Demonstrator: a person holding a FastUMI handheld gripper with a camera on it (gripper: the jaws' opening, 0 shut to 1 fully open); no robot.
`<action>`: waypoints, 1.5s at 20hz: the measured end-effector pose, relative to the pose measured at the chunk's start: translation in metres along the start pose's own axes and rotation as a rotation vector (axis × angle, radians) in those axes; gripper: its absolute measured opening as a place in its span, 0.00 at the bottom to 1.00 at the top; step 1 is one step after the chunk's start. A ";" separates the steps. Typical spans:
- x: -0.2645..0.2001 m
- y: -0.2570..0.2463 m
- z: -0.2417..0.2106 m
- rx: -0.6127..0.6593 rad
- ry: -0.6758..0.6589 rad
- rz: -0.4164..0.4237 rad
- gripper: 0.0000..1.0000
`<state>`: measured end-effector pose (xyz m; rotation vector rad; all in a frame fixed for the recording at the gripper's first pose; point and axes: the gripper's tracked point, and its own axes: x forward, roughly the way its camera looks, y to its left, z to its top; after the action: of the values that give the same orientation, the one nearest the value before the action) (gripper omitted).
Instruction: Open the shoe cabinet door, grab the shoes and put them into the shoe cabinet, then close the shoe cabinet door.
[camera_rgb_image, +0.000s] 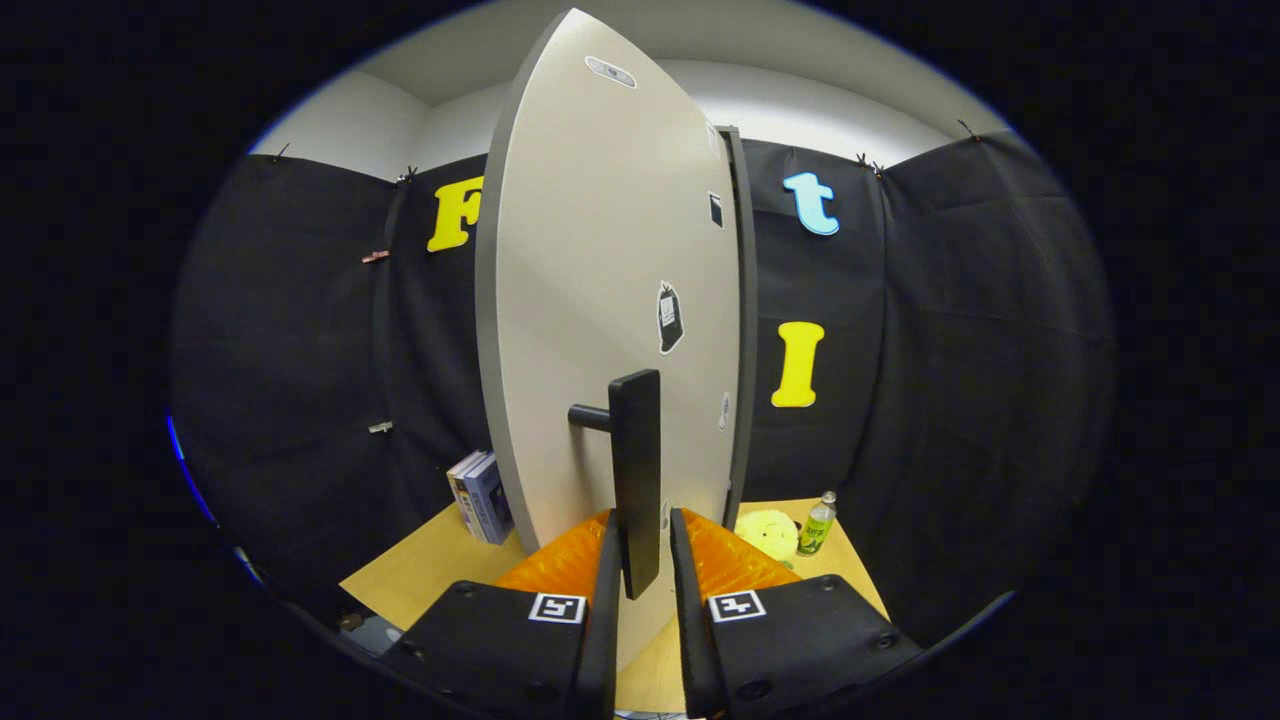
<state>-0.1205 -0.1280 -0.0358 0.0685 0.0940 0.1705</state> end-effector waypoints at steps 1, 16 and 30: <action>-0.004 -0.009 -0.001 -0.001 0.001 -0.023 0.30; -0.064 -0.060 -0.009 -0.022 -0.046 -0.184 0.25; 0.012 0.047 -0.114 0.002 0.166 0.047 0.25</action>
<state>-0.1278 -0.0729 -0.1466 0.0581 0.2586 0.2234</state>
